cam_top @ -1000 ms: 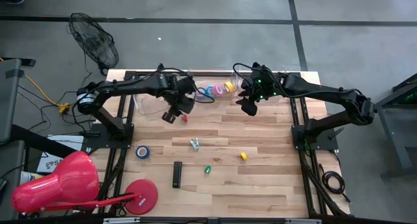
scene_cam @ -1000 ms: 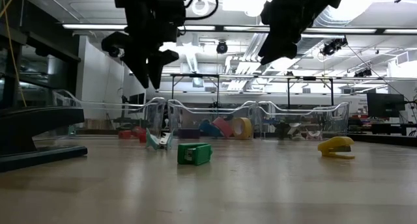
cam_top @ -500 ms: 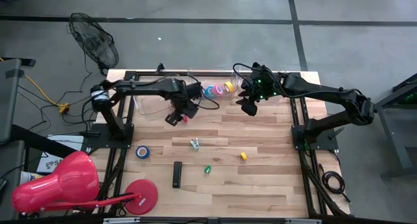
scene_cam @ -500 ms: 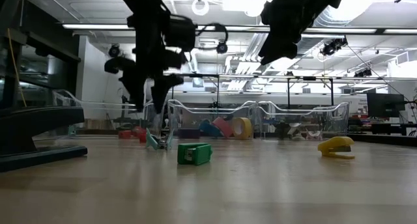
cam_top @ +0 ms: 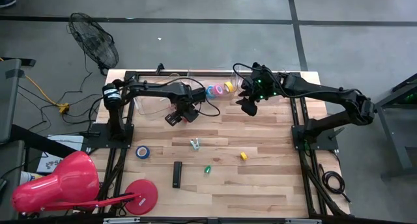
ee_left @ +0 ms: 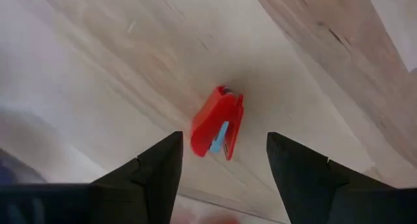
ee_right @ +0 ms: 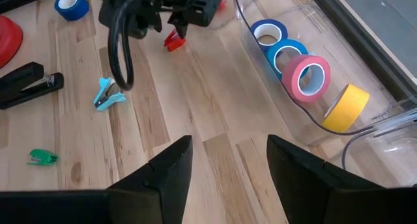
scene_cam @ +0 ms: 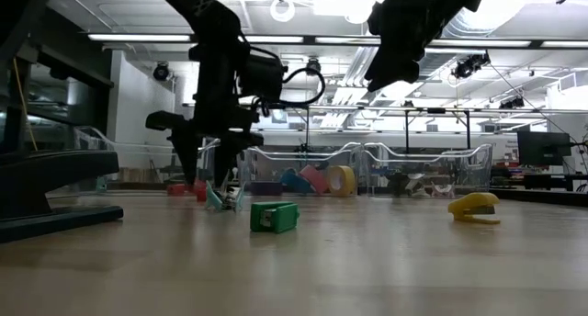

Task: Pick and place Stapler, Stapler remover, tape
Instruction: Put the red stapler into the left transparent bin, then put the dark blue tape into the middle transparent bin

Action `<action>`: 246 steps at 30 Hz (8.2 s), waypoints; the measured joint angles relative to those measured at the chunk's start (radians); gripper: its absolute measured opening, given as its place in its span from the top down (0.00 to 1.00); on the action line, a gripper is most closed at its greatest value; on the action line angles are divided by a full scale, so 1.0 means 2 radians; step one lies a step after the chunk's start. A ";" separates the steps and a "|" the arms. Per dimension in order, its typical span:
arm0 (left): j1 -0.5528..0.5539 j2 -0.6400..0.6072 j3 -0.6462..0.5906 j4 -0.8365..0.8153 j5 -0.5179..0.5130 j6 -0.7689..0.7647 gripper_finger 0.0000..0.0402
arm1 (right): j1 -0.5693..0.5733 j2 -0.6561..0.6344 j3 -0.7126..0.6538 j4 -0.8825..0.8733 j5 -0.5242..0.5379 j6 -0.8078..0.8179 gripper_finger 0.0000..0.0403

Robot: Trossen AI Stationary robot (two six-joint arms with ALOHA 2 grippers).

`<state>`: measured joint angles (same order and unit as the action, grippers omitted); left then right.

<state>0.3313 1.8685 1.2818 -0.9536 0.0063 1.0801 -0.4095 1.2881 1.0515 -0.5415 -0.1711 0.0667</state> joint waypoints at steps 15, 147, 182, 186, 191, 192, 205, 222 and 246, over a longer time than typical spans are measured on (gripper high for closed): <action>0.001 0.014 0.000 0.022 -0.010 0.039 0.58 | 0.000 0.000 0.000 0.000 0.003 0.000 0.53; 0.191 -0.134 -0.162 0.054 -0.085 -0.834 0.86 | 0.000 0.000 0.000 -0.004 0.022 -0.011 0.53; 0.171 -0.305 -0.125 0.008 -0.040 -0.790 0.56 | -0.001 0.000 0.000 -0.004 0.022 -0.011 0.53; 0.136 -0.327 -0.125 -0.021 -0.038 -0.807 0.56 | 0.000 0.000 0.000 -0.004 0.022 -0.014 0.53; 0.083 -0.345 -0.125 -0.045 -0.051 -0.861 0.56 | 0.000 0.000 0.000 -0.004 0.022 -0.015 0.53; 0.071 -0.347 -0.125 -0.049 -0.052 -0.872 0.56 | 0.000 0.000 0.000 -0.004 0.022 -0.015 0.53; -0.103 -0.346 -0.125 -0.132 -0.064 -1.061 0.56 | -0.001 0.000 0.000 -0.006 0.005 -0.023 0.53; -0.335 -0.346 -0.232 -0.085 -0.020 -1.396 0.56 | 0.000 0.000 0.000 -0.027 -0.008 -0.065 0.53; -0.398 -0.255 -0.272 -0.025 0.018 -1.494 0.70 | 0.000 0.000 0.000 -0.026 -0.008 -0.086 0.53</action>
<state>-0.4656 1.3584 0.7380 -1.0034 0.0429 -1.9087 -0.4103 1.2881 1.0508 -0.5941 -0.1864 -0.1059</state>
